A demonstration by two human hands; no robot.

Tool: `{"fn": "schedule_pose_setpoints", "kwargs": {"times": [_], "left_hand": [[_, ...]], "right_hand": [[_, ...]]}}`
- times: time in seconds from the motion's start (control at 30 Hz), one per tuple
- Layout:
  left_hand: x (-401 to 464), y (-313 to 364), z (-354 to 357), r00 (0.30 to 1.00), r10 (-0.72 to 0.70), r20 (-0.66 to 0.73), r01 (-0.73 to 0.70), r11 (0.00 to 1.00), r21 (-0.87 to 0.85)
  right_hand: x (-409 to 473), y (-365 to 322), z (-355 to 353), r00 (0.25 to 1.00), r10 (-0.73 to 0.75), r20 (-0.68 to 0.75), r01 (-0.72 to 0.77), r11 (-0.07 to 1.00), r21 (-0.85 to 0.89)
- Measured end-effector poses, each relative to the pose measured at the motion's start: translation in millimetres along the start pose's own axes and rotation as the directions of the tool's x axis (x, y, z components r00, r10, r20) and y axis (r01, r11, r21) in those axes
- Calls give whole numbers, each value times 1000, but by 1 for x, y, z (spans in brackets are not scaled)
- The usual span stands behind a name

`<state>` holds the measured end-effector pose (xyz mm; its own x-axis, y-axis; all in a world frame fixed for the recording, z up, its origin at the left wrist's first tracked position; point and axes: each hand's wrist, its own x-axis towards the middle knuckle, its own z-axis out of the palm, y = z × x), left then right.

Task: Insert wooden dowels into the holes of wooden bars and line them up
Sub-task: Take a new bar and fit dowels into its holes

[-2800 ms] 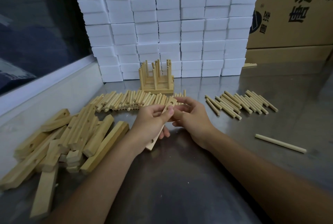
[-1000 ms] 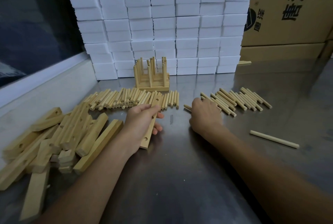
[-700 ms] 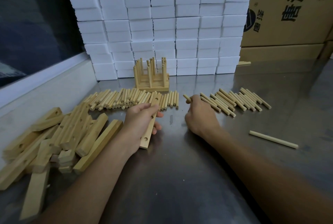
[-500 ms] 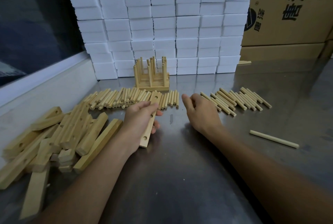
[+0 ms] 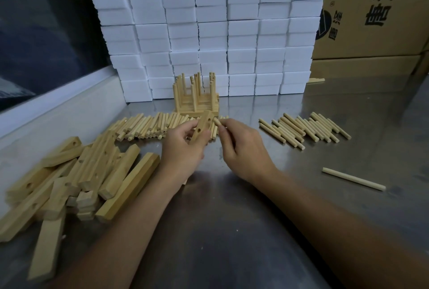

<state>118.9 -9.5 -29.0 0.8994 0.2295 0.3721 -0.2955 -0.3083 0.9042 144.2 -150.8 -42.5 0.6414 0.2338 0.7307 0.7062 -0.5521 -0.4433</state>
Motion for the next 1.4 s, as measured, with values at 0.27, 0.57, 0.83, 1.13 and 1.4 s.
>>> {"fn": "schedule_pose_setpoints", "kwargs": {"times": [0.27, 0.57, 0.83, 1.13, 1.4], "left_hand": [[1, -5, 1, 999, 47, 24, -46, 999, -10], [4, -15, -4, 971, 240, 20, -231, 904, 361], [2, -13, -5, 938, 339, 66, -334, 841, 426], [-1, -6, -8, 900, 418, 121, -421, 765, 487], [-1, -3, -8, 867, 477, 147, -479, 712, 513]], "right_hand": [[-3, 2, 4, 999, 46, 19, -45, 998, -38], [-6, -2, 2, 998, 52, 30, -40, 948, -316], [-7, -8, -3, 999, 46, 18, -33, 887, -461], [5, -6, -7, 962, 252, 107, -210, 930, -301], [20, -8, -23, 706, 540, 457, -702, 619, 353]]}}
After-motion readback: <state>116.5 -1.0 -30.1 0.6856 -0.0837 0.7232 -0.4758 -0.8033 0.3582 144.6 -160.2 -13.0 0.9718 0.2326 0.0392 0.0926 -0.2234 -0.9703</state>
